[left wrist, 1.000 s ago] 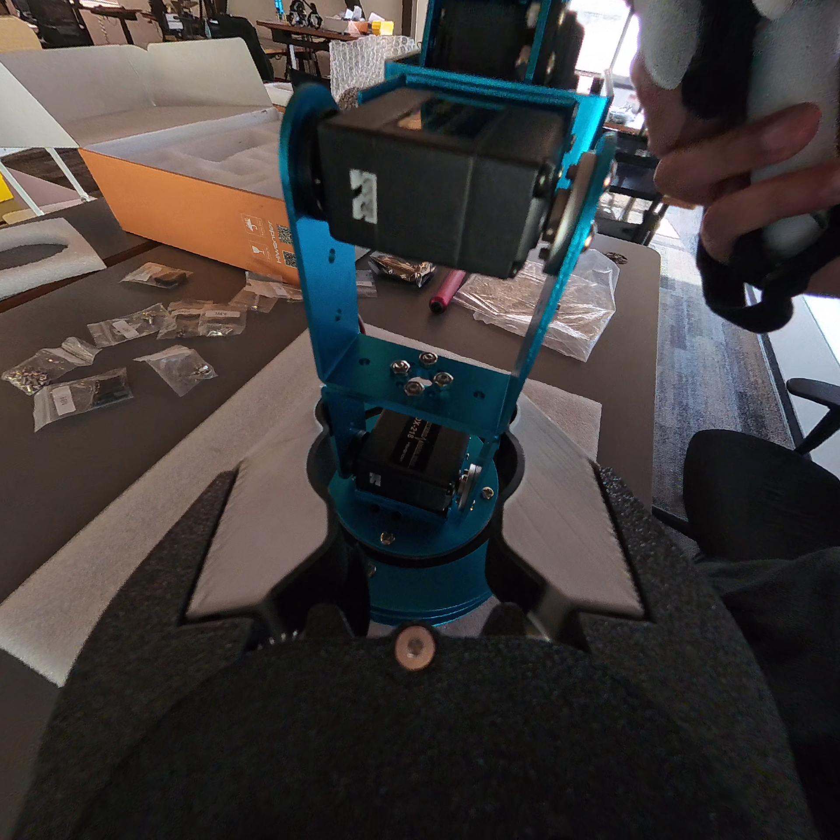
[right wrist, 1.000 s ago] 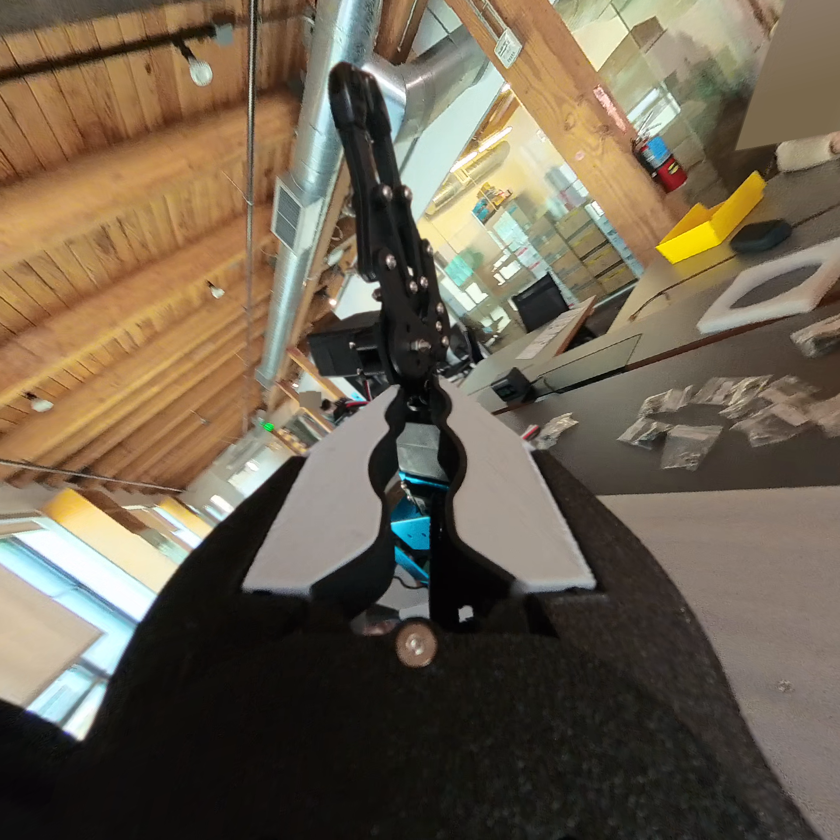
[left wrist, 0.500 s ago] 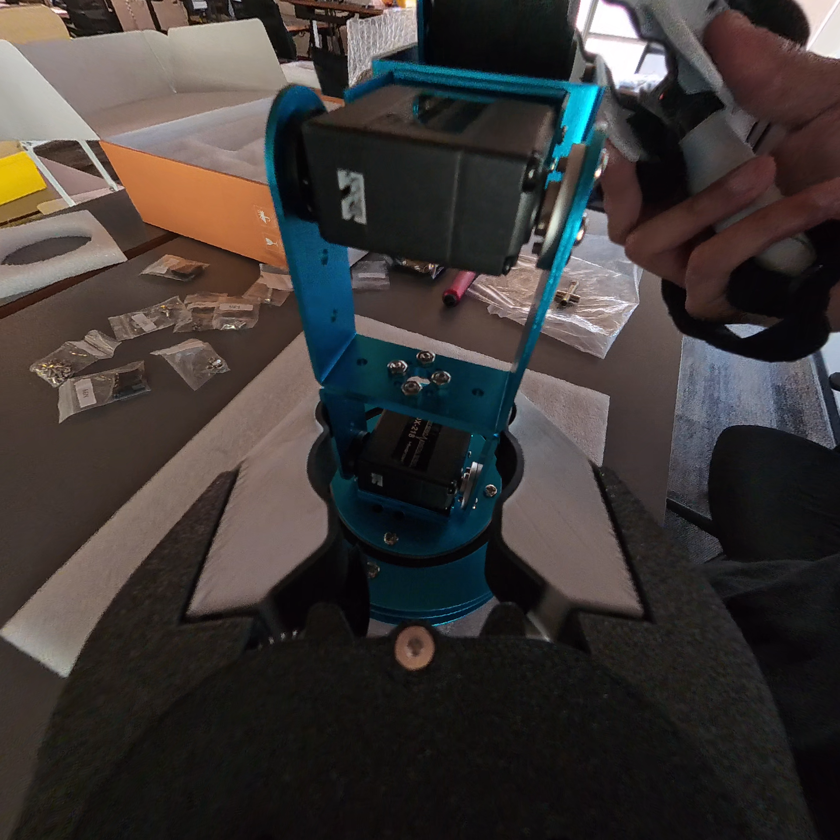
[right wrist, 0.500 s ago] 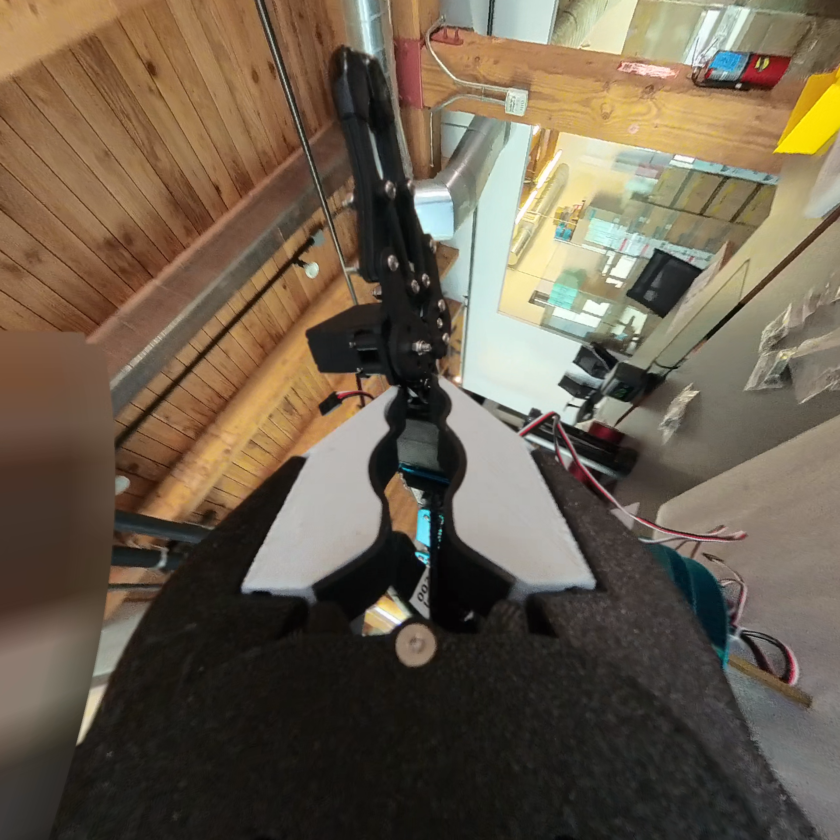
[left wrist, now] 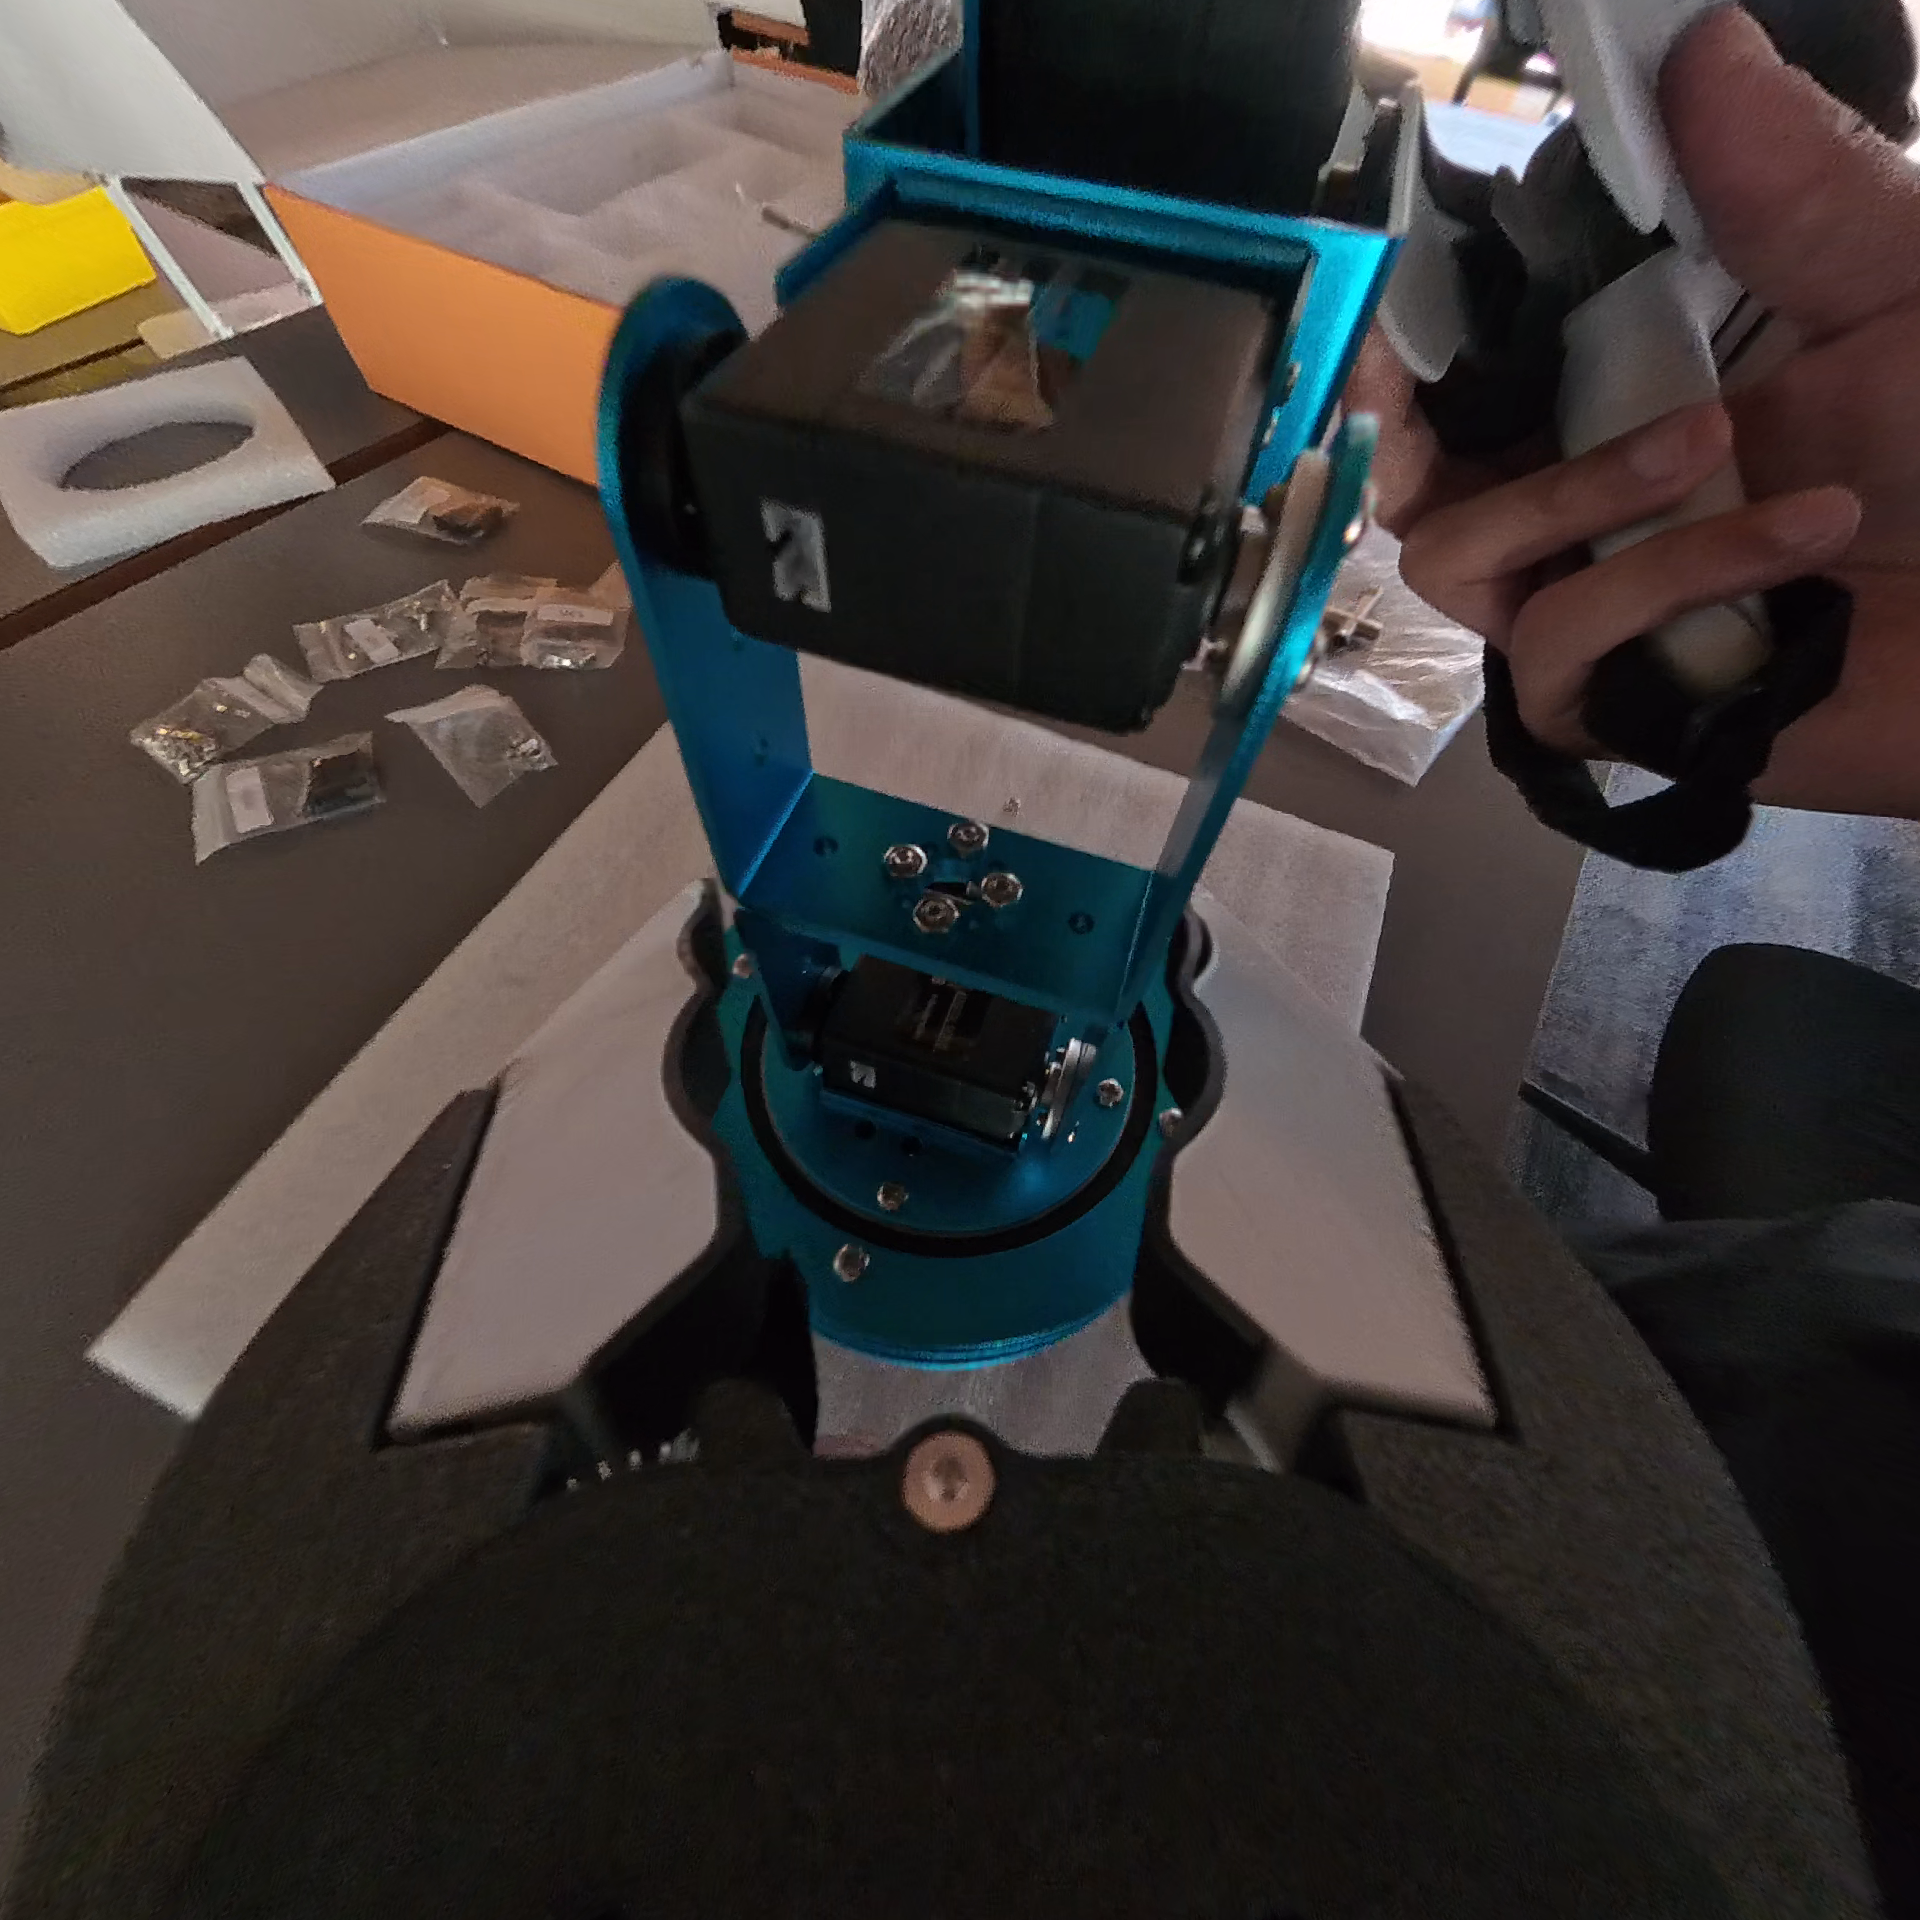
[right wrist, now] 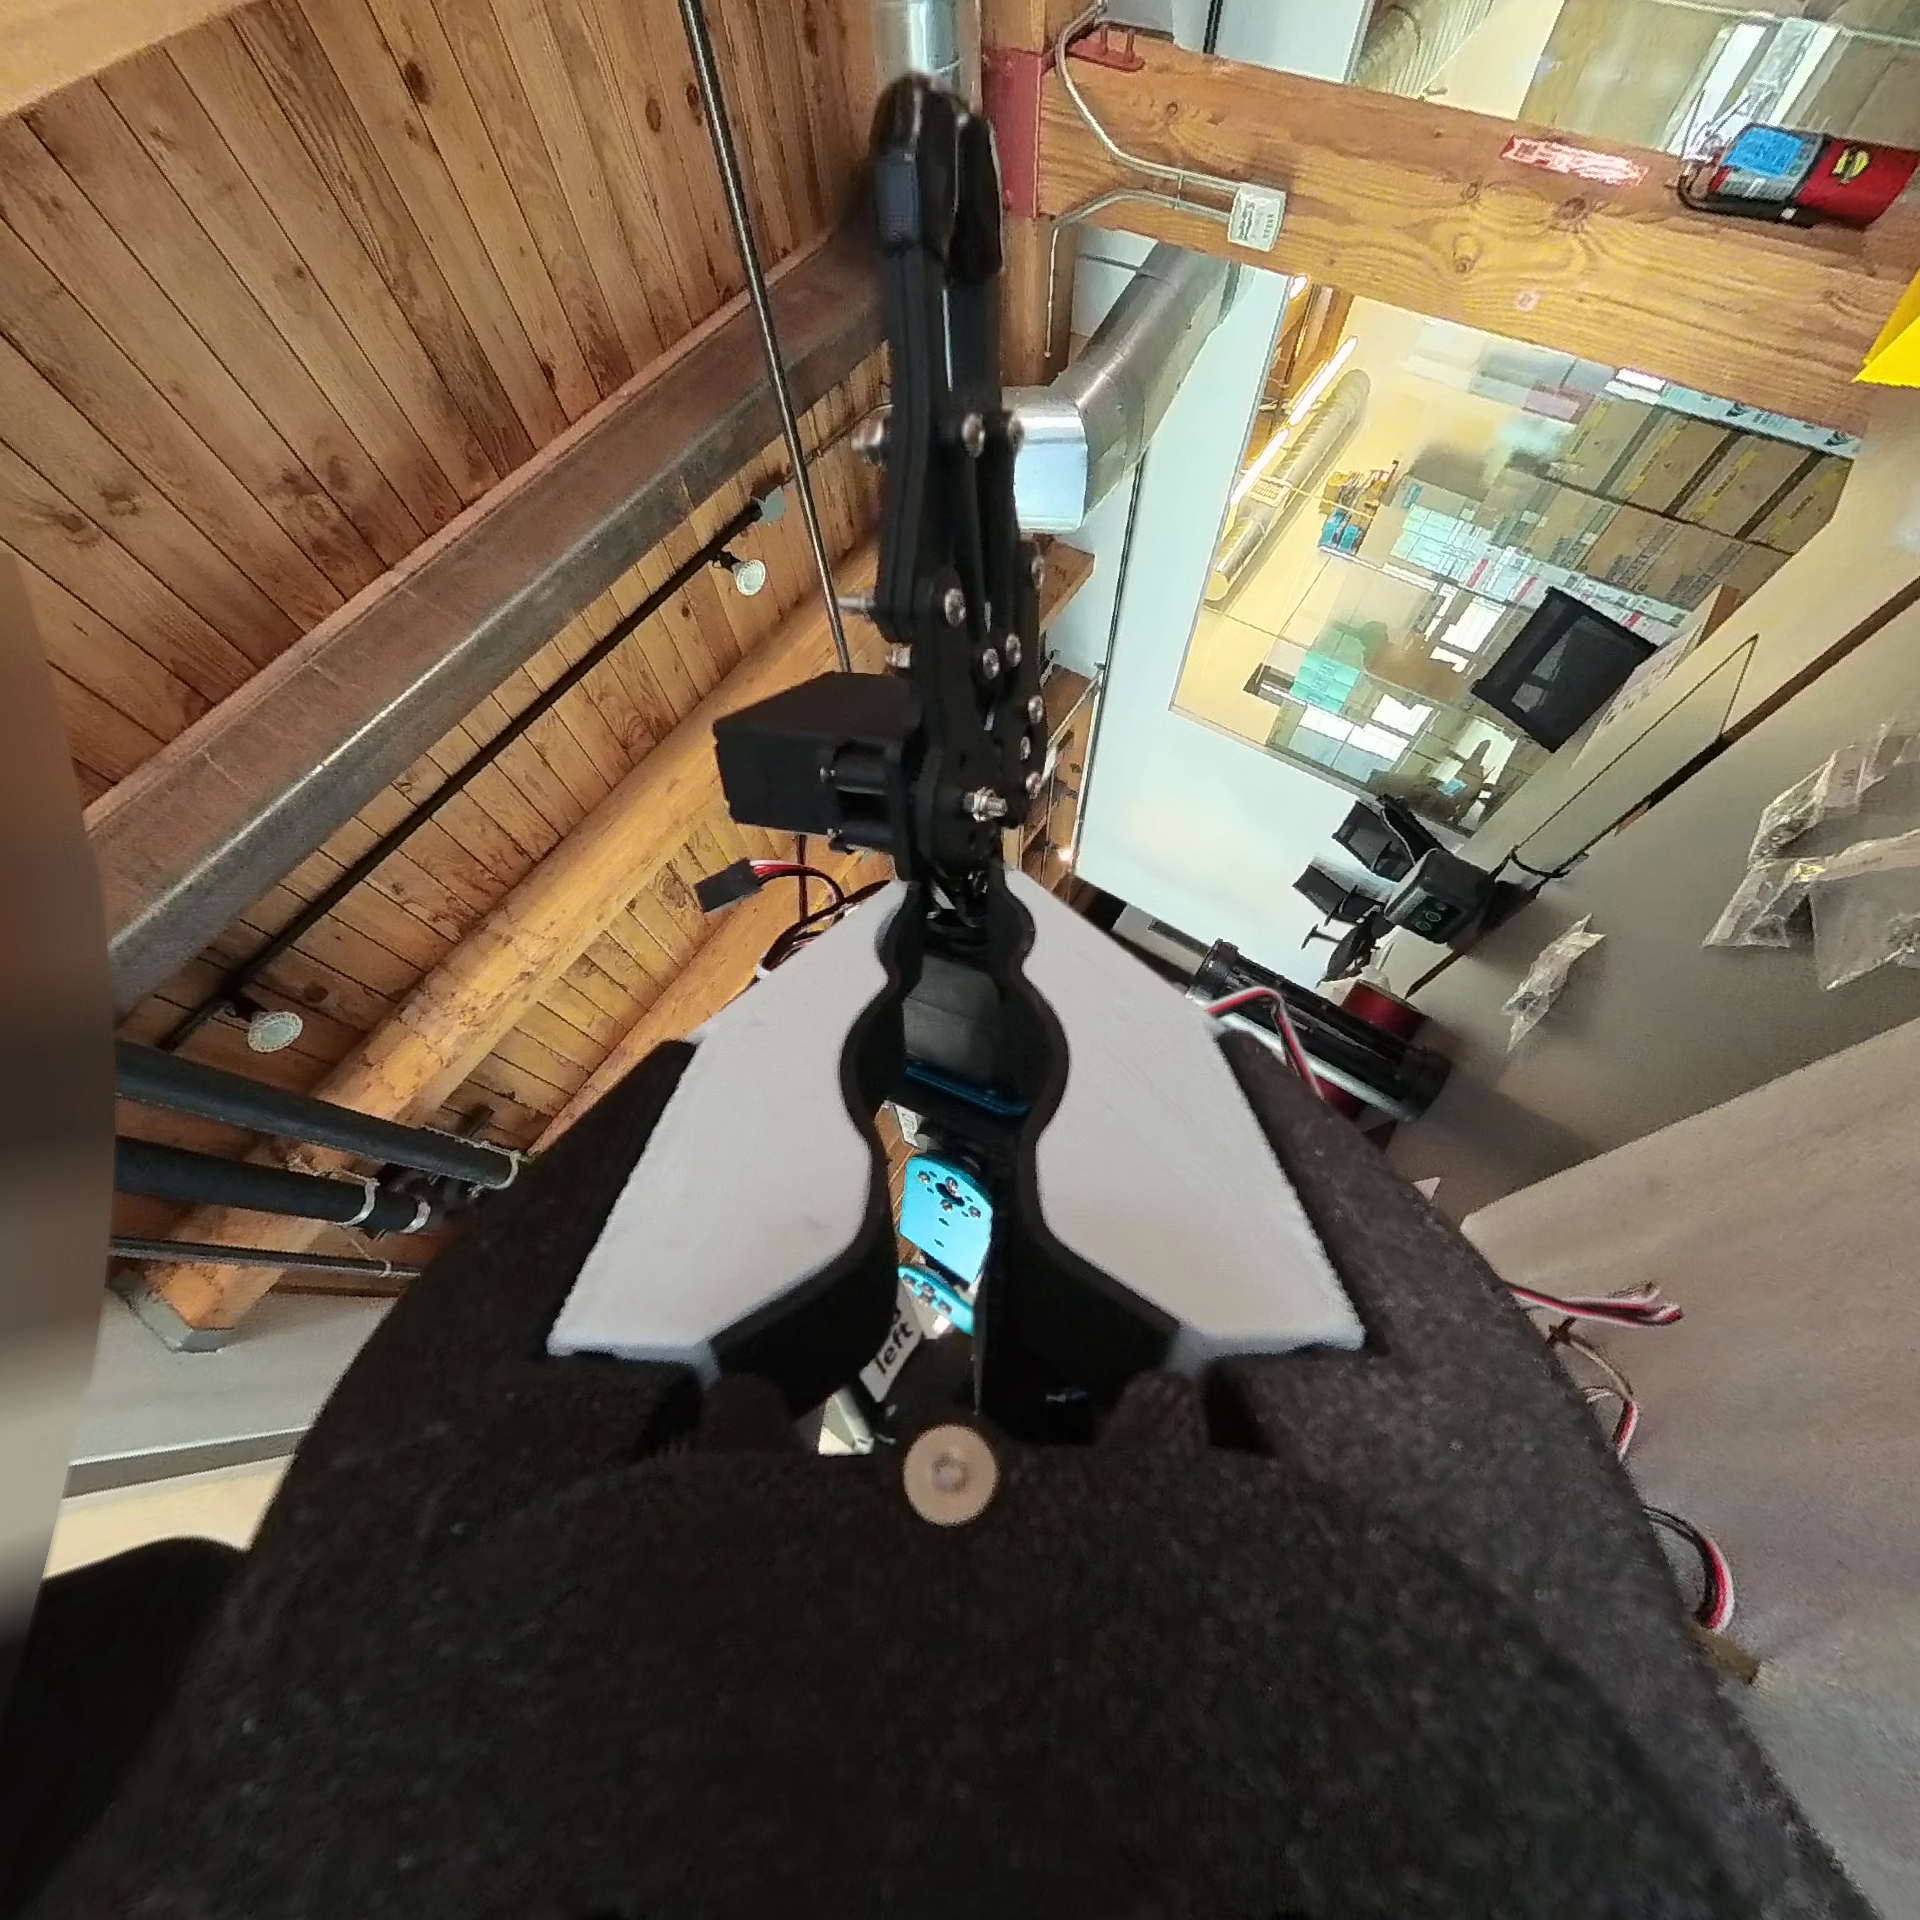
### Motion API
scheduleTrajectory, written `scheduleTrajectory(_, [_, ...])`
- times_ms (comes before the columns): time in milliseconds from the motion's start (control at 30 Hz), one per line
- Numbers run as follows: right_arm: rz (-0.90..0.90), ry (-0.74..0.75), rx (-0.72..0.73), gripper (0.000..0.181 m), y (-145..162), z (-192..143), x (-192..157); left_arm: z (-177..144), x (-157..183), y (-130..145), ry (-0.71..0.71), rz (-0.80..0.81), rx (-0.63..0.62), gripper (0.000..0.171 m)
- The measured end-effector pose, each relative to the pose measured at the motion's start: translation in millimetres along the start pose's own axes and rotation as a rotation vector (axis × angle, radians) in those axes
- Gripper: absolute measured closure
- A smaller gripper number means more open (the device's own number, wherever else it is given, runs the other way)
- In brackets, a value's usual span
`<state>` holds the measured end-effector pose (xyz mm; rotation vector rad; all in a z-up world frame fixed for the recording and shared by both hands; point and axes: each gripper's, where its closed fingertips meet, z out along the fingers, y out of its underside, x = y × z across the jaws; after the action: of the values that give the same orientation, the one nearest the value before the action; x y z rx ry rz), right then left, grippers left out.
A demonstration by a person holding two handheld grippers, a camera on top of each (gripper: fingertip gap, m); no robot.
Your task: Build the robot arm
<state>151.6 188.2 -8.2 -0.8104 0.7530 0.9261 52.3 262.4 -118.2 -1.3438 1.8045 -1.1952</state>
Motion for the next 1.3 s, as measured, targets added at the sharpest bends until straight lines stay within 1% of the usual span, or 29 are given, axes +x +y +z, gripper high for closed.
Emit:
scheduleTrajectory(67, [0.009, 0.002, 0.003, 0.171, -1, 1, 1, -11, -3, -4, -0.042, 0.014, -0.015, 0.080])
scheduleTrajectory(167, [0.007, 0.030, 0.019, 0.171, -2, 0, 4, -39, 5, -23, -0.061, 0.070, -0.006, 0.078])
scheduleTrajectory(233, [-0.010, 0.050, 0.024, 0.171, -3, 0, 4, -55, 15, -52, -0.051, 0.111, 0.031, 0.082])
scheduleTrajectory(300, [-0.027, 0.069, 0.020, 0.172, -3, 0, 4, -61, 29, -90, -0.013, 0.146, 0.096, 0.088])
scheduleTrajectory(333, [-0.035, 0.079, 0.016, 0.172, -3, 0, 4, -58, 38, -108, 0.013, 0.182, 0.121, 0.092])
scheduleTrajectory(400, [-0.033, 0.088, 0.009, 0.172, -2, 2, 4, -39, 53, -126, 0.040, 0.296, 0.105, 0.092])
scheduleTrajectory(467, [-0.030, 0.089, -0.004, 0.172, -1, 3, 3, -15, 55, -134, -0.005, 0.425, 0.070, 0.092])
scheduleTrajectory(533, [-0.042, 0.079, -0.022, 0.171, 1, 4, 1, 1, 56, -142, -0.055, 0.531, 0.067, 0.098])
scheduleTrajectory(600, [-0.055, 0.053, -0.044, 0.170, 3, 4, -2, 12, 59, -146, -0.069, 0.595, 0.060, 0.106])
scheduleTrajectory(667, [-0.045, 0.025, -0.049, 0.170, 2, 3, -2, 19, 58, -151, -0.092, 0.617, 0.059, 0.121])
scheduleTrajectory(733, [-0.015, 0.016, -0.049, 0.169, -1, 2, 1, 18, 57, -159, -0.088, 0.606, 0.093, 0.139])
scheduleTrajectory(767, [-0.008, 0.000, -0.053, 0.169, -1, 2, 1, 17, 58, -161, -0.074, 0.600, 0.100, 0.145])
scheduleTrajectory(800, [-0.010, -0.012, -0.064, 0.168, -1, 2, 1, 17, 57, -163, -0.070, 0.596, 0.101, 0.147])
scheduleTrajectory(867, [-0.033, -0.034, -0.088, 0.169, 0, 2, 0, 16, 54, -169, -0.072, 0.582, 0.121, 0.160])
scheduleTrajectory(967, [-0.025, -0.070, -0.106, 0.167, 1, 4, -1, 13, 48, -181, -0.009, 0.468, 0.160, 0.162])
scheduleTrajectory(1000, [-0.017, -0.090, -0.106, 0.165, 0, 4, -3, 12, 44, -186, 0.007, 0.423, 0.174, 0.162])
scheduleTrajectory(1033, [0.001, -0.122, -0.104, 0.156, -1, 4, -6, 10, 38, -191, 0.017, 0.388, 0.188, 0.161])
scheduleTrajectory(1100, [0.029, -0.145, -0.101, 0.152, -2, 4, -7, 8, 25, -195, 0.035, 0.342, 0.197, 0.161])
scheduleTrajectory(1167, [0.017, -0.149, -0.108, 0.152, -2, 3, -7, 11, 11, -192, 0.074, 0.291, 0.183, 0.161])
scheduleTrajectory(1233, [0.012, -0.151, -0.114, 0.150, -2, 3, -8, 18, -6, -185, 0.084, 0.251, 0.158, 0.167])
scheduleTrajectory(1300, [0.009, -0.148, -0.127, 0.154, -1, 2, -8, 30, -21, -169, 0.095, 0.217, 0.074, 0.166])
